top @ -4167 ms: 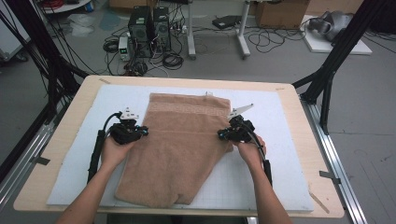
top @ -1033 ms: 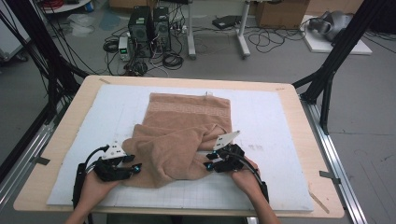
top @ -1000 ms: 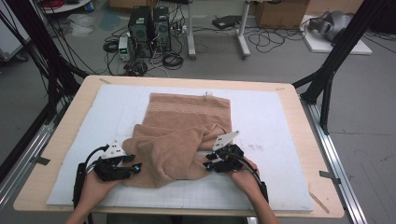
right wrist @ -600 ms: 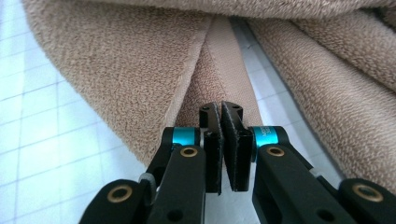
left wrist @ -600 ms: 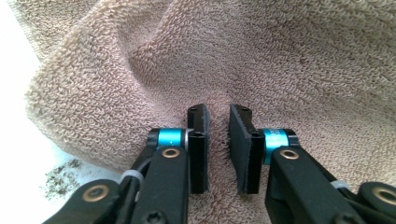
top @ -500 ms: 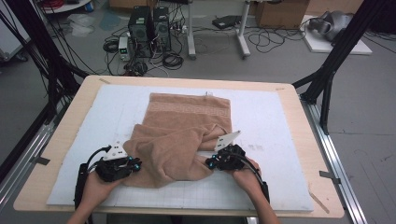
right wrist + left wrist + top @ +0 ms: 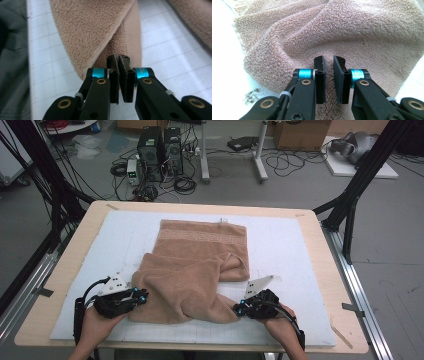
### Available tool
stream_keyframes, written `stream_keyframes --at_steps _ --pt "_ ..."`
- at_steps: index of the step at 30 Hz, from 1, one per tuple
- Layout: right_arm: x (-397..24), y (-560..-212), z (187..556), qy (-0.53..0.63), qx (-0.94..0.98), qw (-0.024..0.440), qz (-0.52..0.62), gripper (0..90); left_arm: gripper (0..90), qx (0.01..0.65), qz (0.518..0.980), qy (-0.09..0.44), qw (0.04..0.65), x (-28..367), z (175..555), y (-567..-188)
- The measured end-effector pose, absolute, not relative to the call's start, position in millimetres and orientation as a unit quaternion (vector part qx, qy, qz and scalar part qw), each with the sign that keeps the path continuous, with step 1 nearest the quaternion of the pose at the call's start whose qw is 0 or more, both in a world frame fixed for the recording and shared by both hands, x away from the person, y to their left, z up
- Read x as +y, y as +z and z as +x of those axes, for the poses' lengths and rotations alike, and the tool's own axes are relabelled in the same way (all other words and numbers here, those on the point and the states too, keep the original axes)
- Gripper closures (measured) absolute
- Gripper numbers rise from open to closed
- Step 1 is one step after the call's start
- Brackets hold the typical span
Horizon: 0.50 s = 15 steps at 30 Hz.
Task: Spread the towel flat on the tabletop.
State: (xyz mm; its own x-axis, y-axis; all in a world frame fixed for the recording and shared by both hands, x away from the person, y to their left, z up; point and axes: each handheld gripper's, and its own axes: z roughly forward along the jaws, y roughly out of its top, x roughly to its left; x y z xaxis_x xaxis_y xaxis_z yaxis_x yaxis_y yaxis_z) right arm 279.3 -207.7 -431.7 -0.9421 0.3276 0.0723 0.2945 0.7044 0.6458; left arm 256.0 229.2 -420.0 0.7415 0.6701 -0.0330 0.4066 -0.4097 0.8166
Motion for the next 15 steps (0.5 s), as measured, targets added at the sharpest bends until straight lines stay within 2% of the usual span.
stream_keyframes --at_steps 7,12,15 --pt "-203 -419 283 0.396 0.904 0.031 0.158 69.8 63.3 0.333 0.828 0.141 0.428 230 264 -425" --pt "-175 -424 289 0.399 0.909 0.007 0.120 54.3 60.8 0.336 0.847 0.129 0.391 221 273 -439" --pt "-160 -431 292 0.372 0.921 0.010 0.118 56.4 63.0 0.340 0.843 0.136 0.394 219 273 -443"
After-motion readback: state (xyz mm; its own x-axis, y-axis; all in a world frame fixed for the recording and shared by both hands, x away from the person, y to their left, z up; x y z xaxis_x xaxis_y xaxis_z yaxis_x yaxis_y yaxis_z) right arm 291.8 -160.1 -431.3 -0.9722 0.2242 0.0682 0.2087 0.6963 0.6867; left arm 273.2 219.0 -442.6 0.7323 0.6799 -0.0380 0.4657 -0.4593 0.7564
